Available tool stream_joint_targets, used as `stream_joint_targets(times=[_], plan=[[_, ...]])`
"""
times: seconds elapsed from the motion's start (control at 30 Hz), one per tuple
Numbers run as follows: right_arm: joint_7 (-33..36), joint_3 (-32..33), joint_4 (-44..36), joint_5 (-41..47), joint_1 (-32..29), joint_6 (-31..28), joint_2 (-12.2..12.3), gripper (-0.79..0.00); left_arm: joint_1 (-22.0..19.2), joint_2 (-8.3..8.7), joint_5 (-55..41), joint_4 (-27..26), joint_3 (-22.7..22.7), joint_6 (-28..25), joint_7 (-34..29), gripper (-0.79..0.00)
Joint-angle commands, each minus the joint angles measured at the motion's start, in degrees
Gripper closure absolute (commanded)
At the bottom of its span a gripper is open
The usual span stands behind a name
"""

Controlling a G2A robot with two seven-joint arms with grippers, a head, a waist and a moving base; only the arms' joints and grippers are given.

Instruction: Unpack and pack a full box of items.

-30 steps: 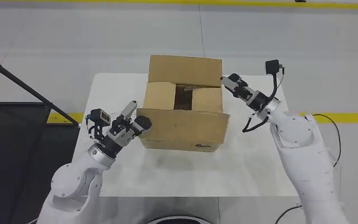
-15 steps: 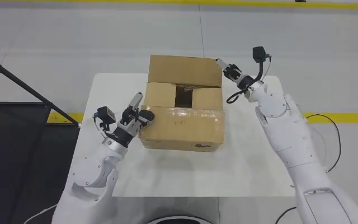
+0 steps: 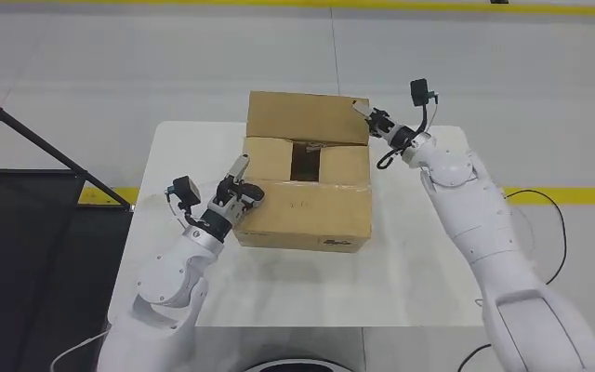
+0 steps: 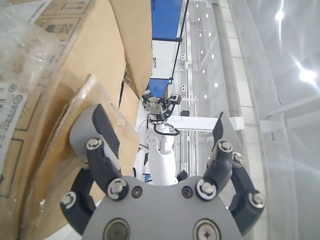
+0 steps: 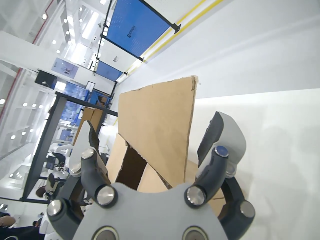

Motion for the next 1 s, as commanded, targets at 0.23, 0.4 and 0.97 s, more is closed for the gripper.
stream_joint_targets(times=[0.23,0.4,0.97], plan=[[14.34,4.73,1.77,15.52,-0.39,-9.04,0.24,-0.785,0.58,0.01,1.03,-0.71,0.27,-0.65,-0.11,-0.785],[21.26,7.29,0.27,21.39,-1.69,-11.11,0.89,-0.785,0.58,0.01,1.44,-0.85,0.47,-0.53,-0.21,-0.785],[36.39,14.96,-15.92,24.17,-11.61,-2.12,5.06,-0.785,-3.31,-0.61,6.3,0.65,5.18,1.63,3.4,-0.785]])
